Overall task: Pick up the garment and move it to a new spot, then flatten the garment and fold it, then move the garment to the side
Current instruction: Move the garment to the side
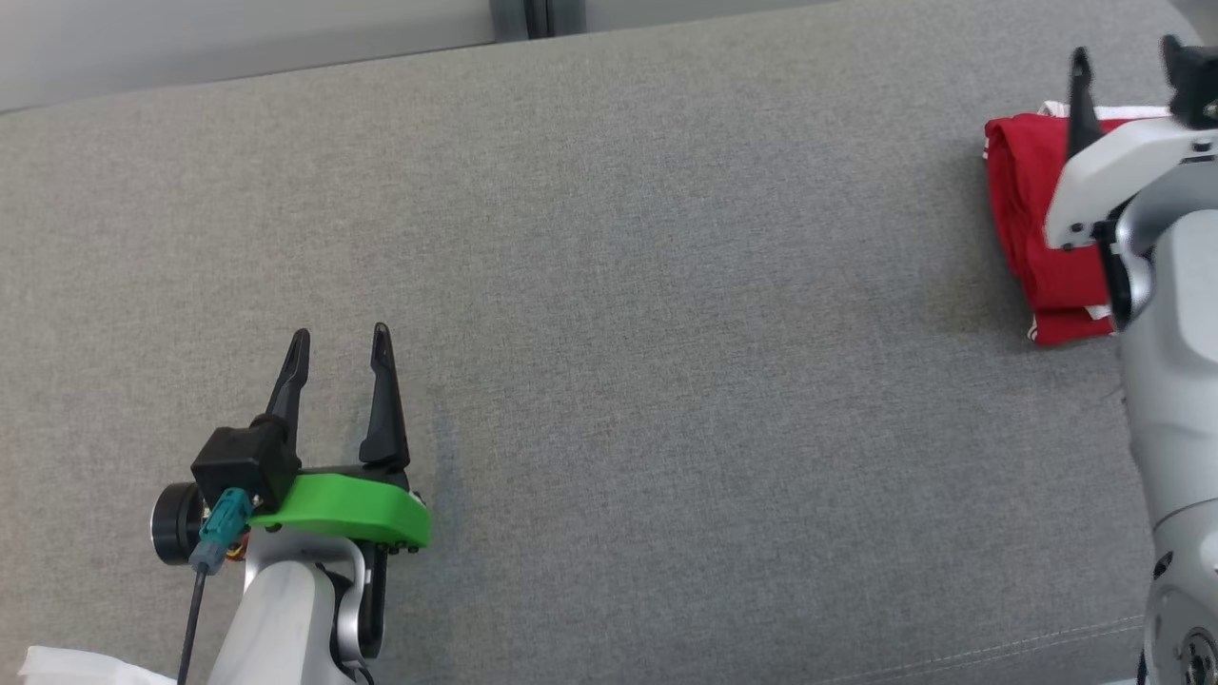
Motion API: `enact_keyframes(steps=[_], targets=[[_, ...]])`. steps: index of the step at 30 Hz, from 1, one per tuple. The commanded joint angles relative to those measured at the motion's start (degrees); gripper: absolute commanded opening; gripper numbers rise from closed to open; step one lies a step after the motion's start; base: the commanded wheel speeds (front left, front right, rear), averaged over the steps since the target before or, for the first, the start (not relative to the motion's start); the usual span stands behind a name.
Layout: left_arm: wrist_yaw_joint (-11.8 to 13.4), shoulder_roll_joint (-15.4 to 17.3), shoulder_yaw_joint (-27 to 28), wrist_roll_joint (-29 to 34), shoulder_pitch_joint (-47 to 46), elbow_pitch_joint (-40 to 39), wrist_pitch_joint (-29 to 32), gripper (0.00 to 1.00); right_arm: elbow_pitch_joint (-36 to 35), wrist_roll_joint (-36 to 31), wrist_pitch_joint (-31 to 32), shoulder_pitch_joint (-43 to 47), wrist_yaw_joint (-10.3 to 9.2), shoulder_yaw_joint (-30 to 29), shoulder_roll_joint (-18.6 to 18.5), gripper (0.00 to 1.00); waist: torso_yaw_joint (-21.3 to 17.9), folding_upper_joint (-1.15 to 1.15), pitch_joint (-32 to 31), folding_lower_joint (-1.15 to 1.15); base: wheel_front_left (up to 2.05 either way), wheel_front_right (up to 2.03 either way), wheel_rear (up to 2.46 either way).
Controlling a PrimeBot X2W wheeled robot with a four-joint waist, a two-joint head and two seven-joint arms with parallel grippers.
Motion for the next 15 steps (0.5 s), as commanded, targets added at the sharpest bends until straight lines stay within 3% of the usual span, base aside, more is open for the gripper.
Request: enact_keyframes(steps=[1,6,15], targets=[[0.11,-0.10,0.50,-0.30,0.67,0.34,-0.17,1.00,0.49,1.45,-1.07,-0.04,-0.06,1.84,0.97,1.00,-0.49,0.00,-2.61,0.00,0.00,0.00,0.00],[0.56,-0.43,1.84,-1.45,2.49,1.07,-0.17,1.00,-0.03,7.68,-4.04,3.63,-0.06,9.23,3.89,1.00,0.15,0.00,-5.96,0.00,0.00,0.00,0.00],[1.46,-0.70,2.85,-3.71,6.70,1.36,-0.17,1.00,-9.76,17.21,-6.37,16.08,-0.06,13.57,6.33,1.00,2.32,0.00,-10.80,0.00,0.00,0.00,0.00]])
